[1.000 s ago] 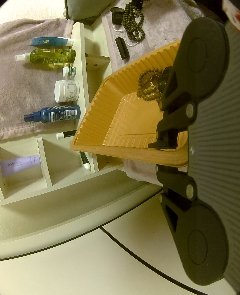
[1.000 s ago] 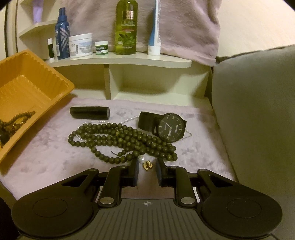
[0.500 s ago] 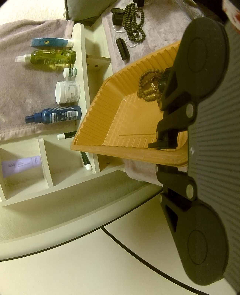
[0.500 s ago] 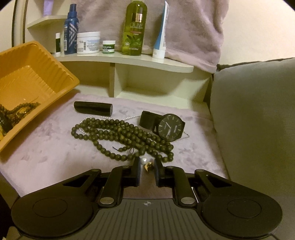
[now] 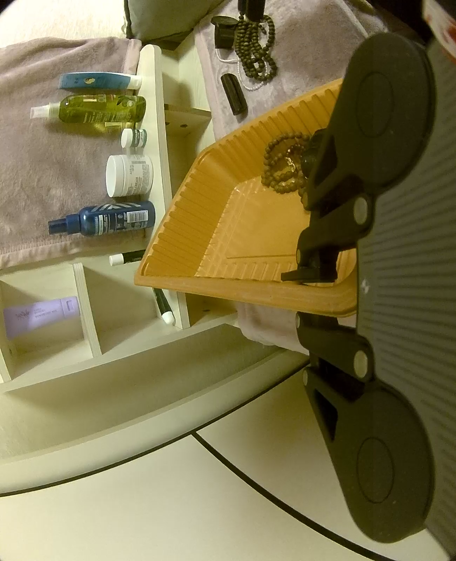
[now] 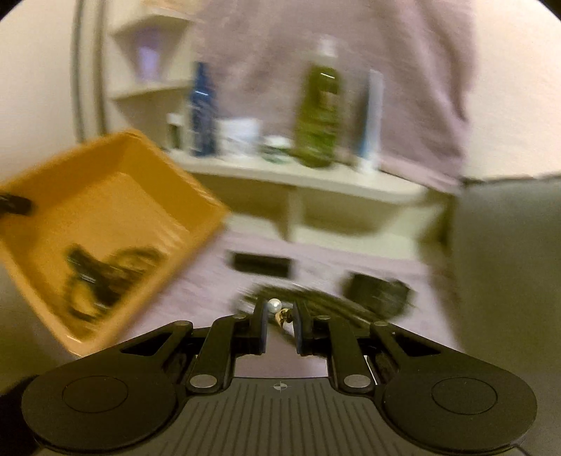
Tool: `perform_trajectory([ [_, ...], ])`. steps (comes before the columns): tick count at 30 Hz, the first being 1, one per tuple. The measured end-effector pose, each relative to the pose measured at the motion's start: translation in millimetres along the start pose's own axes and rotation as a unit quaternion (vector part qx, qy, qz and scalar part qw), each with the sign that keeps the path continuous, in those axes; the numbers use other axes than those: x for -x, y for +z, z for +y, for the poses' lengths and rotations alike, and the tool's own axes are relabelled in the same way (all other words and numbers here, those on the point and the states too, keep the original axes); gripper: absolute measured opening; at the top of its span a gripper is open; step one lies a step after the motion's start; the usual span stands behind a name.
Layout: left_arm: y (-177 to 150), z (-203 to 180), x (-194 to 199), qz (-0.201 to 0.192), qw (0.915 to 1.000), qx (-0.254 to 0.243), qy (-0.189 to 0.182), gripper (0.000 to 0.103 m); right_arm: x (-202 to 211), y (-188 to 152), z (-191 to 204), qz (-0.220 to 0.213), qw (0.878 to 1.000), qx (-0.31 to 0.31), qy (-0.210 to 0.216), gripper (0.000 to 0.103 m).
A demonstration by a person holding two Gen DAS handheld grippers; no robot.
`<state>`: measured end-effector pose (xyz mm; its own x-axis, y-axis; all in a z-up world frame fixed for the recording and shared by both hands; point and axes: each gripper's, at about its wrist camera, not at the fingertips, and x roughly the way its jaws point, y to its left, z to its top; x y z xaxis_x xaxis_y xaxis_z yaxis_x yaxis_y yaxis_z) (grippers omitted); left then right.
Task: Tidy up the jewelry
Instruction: 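Grasp the gold charm and release it over the orange tray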
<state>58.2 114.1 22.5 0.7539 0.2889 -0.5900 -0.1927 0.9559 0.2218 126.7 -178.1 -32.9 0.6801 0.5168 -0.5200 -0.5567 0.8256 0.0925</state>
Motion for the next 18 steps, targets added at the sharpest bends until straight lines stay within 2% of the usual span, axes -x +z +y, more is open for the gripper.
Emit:
perform_trajectory([
  [6,0.0,-0.4,0.0,0.000,1.0000,0.000,0.000,0.005,-14.8,15.1,46.9,0.010,0.995,0.012,0.101,0.015],
  [9,-0.1,-0.3,0.0,0.000,1.0000,0.000,0.000,0.005,-23.9,15.0,62.5,0.026,0.990,0.017,0.134,0.015],
  [18,0.6,-1.6,1.2,-0.002,1.0000,0.000,-0.001,0.005,-36.3,10.4,81.1,0.042,0.985,0.018,0.166,0.015],
])
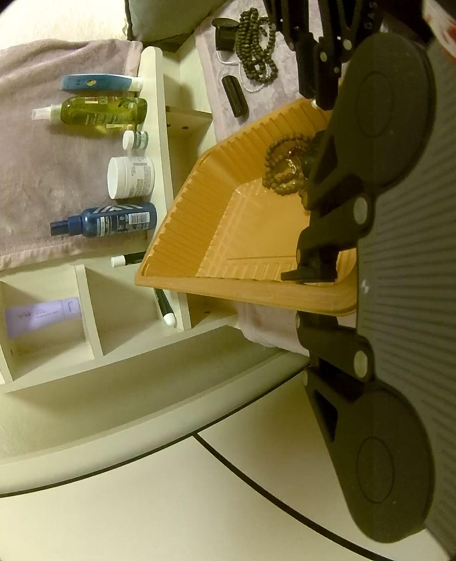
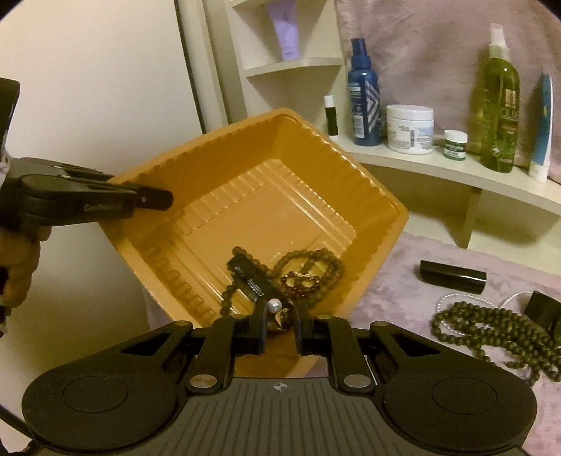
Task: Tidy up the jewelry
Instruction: 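Grasp the gold charm and release it over the orange tray, then move the right tool to the long dark green bead necklace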
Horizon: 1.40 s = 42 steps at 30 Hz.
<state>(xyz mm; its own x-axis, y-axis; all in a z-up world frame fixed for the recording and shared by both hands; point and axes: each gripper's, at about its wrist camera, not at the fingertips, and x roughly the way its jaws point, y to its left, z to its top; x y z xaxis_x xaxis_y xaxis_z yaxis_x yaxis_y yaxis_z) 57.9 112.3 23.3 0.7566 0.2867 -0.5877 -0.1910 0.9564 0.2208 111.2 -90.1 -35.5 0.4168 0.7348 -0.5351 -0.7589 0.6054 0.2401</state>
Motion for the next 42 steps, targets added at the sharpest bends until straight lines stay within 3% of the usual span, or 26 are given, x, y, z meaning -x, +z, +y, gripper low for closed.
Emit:
perform_trajectory([
  [6,0.2,-0.3,0.2,0.001,1.0000,0.000,0.000,0.005,-4.6,0.6,-0.7,0.003,1.000,-0.013,0.016,0.017],
  [7,-0.2,0.4,0.0,0.001,1.0000,0.000,0.000,0.005,-4.5,0.1,-0.9,0.002,1.000,-0.014,0.013,0.023],
  [8,-0.2,0.3,-0.1,0.000,1.0000,0.000,0.000,0.005,-3.9,0.0,-1.2,0.000,1.000,-0.016,0.010,0.036],
  [10,0.3,-0.5,-0.1,0.001,1.0000,0.000,0.000,0.005,0.6,0.0,-3.9,-0.010,1.000,-0.023,0.008,0.045],
  [18,0.6,-0.8,0.0,0.001,1.0000,0.000,0.000,0.005,29.8,-6.9,-29.4,-0.035,0.996,-0.058,-0.059,0.045],
  [28,0.2,-0.3,0.0,0.000,1.0000,0.000,0.000,0.005,70.9,-39.1,-88.8,-0.033,0.976,-0.121,-0.175,0.045],
  [42,0.6,-1.0,-0.1,0.001,1.0000,-0.002,0.000,0.005,77.4,-48.8,-123.2,-0.021,0.962,-0.104,-0.251,0.045],
])
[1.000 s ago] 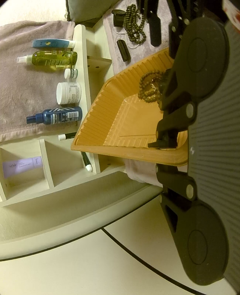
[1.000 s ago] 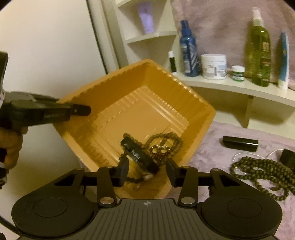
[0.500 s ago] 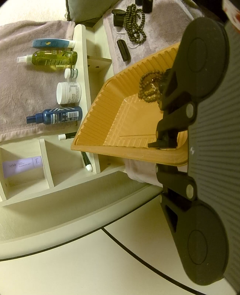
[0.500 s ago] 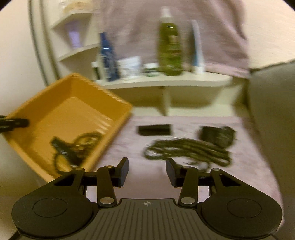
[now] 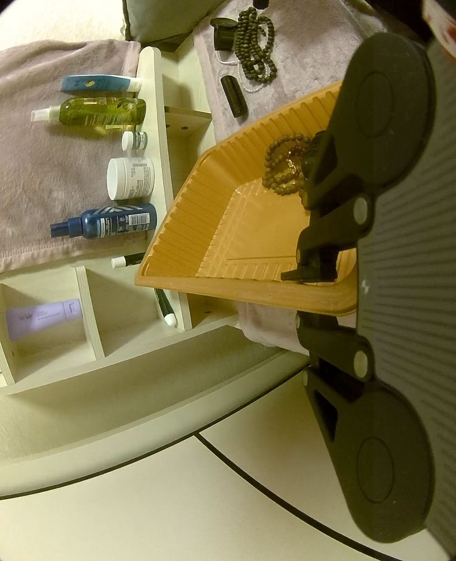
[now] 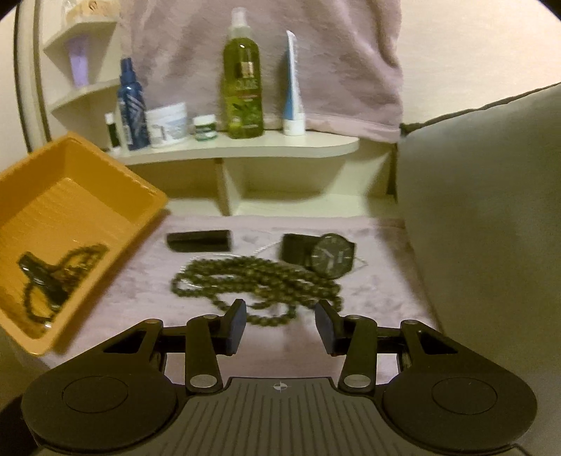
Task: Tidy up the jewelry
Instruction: 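Move the right tool to the long dark green bead necklace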
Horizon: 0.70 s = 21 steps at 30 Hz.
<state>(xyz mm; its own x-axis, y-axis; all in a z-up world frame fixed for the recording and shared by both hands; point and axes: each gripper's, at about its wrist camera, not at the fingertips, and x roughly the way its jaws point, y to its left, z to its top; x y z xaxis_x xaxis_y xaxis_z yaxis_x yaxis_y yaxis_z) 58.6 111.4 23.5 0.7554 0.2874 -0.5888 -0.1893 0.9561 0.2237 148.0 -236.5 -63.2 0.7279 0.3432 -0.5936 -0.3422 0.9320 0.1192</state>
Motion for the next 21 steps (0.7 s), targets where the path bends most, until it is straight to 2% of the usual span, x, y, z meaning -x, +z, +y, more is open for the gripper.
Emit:
perform_trajectory([
  [11,-0.4,0.8,-1.2,0.001,1.0000,0.000,0.000,0.005,-30.5,4.0,-22.2,0.019,0.999,0.023,-0.036,0.045],
  [18,-0.7,1.7,-2.1,0.002,1.0000,-0.001,0.001,0.005,-51.1,6.9,-26.0,0.032,0.999,0.033,-0.028,0.045],
  [21,-0.8,1.9,-2.3,0.002,1.0000,-0.001,0.000,0.005,-57.2,7.4,-26.2,0.035,0.999,0.030,-0.023,0.040],
])
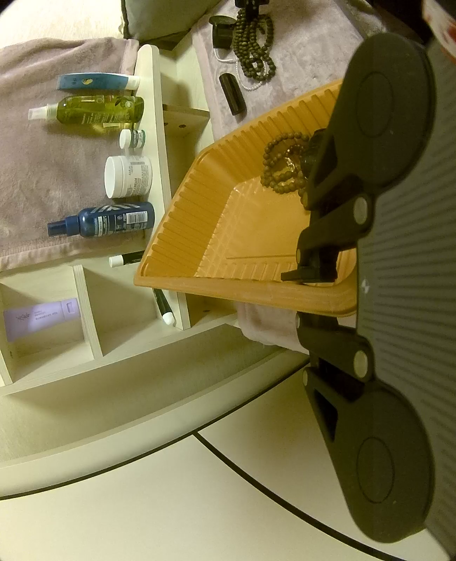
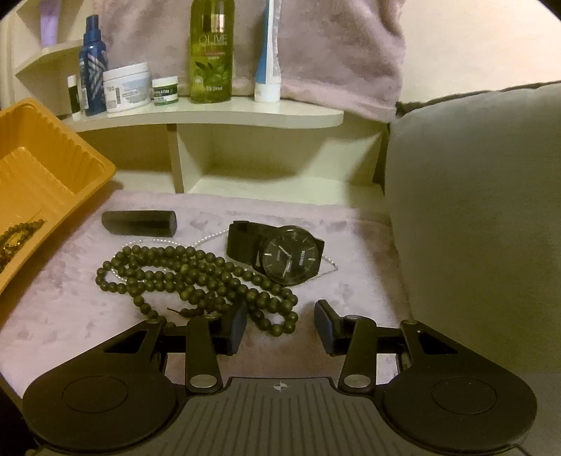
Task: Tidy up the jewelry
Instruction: 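Grasp the bead necklace and lift it high so it dangles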
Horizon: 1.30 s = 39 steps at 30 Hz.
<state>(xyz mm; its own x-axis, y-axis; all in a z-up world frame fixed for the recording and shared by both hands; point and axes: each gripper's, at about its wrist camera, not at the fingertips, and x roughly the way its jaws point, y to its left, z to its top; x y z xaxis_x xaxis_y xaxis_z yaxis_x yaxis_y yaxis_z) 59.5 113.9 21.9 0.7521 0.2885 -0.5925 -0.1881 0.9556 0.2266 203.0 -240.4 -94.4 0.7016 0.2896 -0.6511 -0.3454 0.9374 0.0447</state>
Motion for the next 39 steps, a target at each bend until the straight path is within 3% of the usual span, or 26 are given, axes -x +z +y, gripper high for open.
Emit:
perform_trajectory([
  [6,0.2,-0.1,0.3,-0.001,1.0000,0.000,0.000,0.005,0.3,0.6,3.3,0.001,1.000,-0.002,0.010,0.025],
  [10,0.4,-0.3,0.3,-0.001,1.0000,0.000,0.000,0.005,7.3,-0.9,5.9,-0.002,1.000,-0.005,0.010,0.007],
  [23,-0.3,-1.5,2.7,-0.004,1.0000,0.001,-0.002,0.005,59.9,11.3,8.0,-0.061,0.998,-0.003,0.004,0.007],
  [39,0.9,-2.6,4.7,-0.005,1.0000,-0.001,-0.001,0.005,138.8,80.9,22.4,-0.183,0.982,0.047,0.020,0.007],
])
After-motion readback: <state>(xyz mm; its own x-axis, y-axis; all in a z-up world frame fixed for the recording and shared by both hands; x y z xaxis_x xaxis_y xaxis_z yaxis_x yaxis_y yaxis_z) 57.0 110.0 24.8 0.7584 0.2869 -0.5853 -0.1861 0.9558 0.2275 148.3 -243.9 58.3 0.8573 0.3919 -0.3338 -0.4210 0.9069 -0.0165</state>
